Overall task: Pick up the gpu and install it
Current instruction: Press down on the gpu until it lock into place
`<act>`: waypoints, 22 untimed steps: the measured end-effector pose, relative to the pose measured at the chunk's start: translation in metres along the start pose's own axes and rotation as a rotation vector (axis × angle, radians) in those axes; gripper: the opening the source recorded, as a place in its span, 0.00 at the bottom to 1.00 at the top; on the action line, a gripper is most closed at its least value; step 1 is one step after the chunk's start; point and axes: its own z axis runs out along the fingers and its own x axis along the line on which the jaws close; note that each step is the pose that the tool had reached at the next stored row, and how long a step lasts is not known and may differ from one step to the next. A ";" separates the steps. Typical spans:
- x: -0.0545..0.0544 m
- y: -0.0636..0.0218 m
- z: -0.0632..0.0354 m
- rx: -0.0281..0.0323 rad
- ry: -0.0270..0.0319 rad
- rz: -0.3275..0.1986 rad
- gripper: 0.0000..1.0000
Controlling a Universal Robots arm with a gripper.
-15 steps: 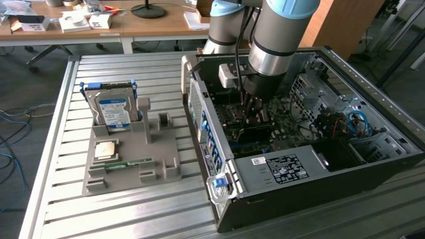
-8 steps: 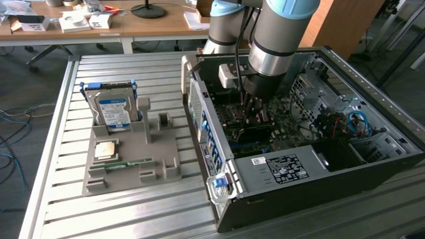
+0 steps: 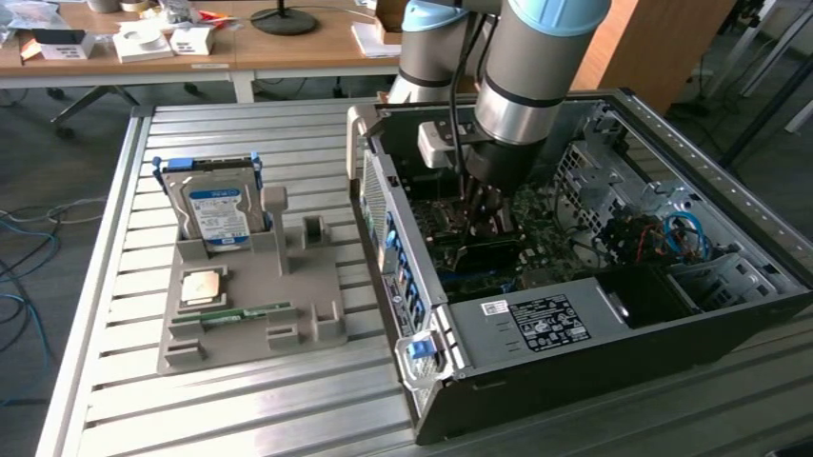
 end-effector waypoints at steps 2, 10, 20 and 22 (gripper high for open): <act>0.000 0.0000 0.0003 0.0000 -0.0001 0.000 0.10; 0.000 0.0000 0.0024 0.0000 0.0000 0.000 0.10; 0.000 0.0000 0.0040 0.0000 0.0002 0.000 0.10; 0.000 0.0000 0.0041 -0.0001 0.0002 0.000 0.10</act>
